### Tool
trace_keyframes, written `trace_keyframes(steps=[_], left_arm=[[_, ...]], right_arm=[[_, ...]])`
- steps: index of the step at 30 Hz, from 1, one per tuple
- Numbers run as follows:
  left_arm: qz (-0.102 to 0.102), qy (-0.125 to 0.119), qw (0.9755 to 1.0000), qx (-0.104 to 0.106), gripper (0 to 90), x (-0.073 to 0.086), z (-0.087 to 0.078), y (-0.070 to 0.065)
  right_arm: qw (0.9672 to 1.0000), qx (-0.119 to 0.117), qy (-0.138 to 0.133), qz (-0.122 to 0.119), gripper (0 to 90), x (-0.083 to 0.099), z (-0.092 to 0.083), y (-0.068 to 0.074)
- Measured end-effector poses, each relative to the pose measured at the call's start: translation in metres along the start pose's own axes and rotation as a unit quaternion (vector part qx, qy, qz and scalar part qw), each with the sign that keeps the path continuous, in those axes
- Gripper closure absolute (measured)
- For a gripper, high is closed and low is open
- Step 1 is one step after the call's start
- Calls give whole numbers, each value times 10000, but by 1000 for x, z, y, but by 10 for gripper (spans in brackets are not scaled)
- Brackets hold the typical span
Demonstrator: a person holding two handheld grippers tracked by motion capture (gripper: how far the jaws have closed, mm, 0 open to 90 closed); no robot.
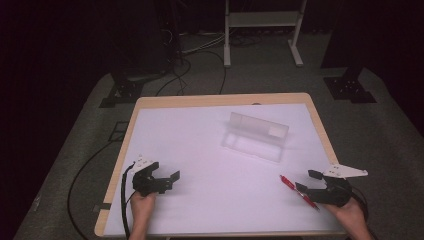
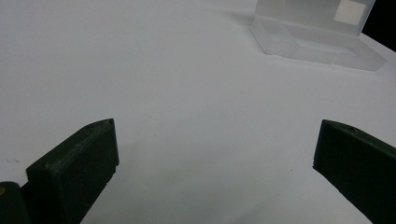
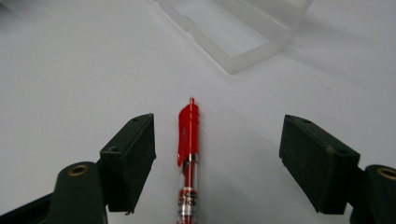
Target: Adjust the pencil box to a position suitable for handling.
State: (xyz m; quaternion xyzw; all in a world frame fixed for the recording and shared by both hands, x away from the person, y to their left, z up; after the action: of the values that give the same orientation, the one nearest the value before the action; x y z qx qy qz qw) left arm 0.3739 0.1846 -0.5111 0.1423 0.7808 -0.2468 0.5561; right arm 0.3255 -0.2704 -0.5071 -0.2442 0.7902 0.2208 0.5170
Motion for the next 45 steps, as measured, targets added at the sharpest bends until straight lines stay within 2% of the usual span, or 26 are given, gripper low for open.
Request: trace_keyframes(steps=[5, 13, 25, 31, 33, 35, 45], left_arm=[[54, 23, 10000, 16, 0, 1, 0, 0], [62, 33, 10000, 30, 0, 1, 0, -1], [70, 34, 10000, 46, 0, 1, -1, -2], [52, 24, 10000, 45, 0, 1, -1, -1], [57, 29, 10000, 45, 0, 1, -1, -1], [44, 21, 10000, 41, 0, 1, 0, -1], [30, 16, 10000, 40, 0, 0, -1, -1]], right_arm=[[9996, -217, 13, -192, 259, -9, 5, 3], [9988, -356, 45, -337, 256, -20, 12, 5], [9961, -596, 95, -636, 257, -51, 28, 8], [9928, -733, 243, -918, 257, -66, 42, 12], [9924, -751, 269, -935, 257, -67, 44, 13], [9902, -819, 322, -1080, 257, -72, 50, 14], [9855, -995, 427, -1304, 258, -87, 67, 21]])
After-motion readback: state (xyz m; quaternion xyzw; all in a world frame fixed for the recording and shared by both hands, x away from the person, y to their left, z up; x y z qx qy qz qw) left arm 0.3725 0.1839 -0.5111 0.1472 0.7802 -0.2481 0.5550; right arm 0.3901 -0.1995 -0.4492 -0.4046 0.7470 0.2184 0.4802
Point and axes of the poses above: each handheld gripper's, and its own axes: z roughly forward along the jaws, x roughly out of its underside, y roughly to its left, the point moved 9 cm from there along z, roughly forward along the jaws, and after that the axes turned 13 degrees about -y, right-handed, at the moved point
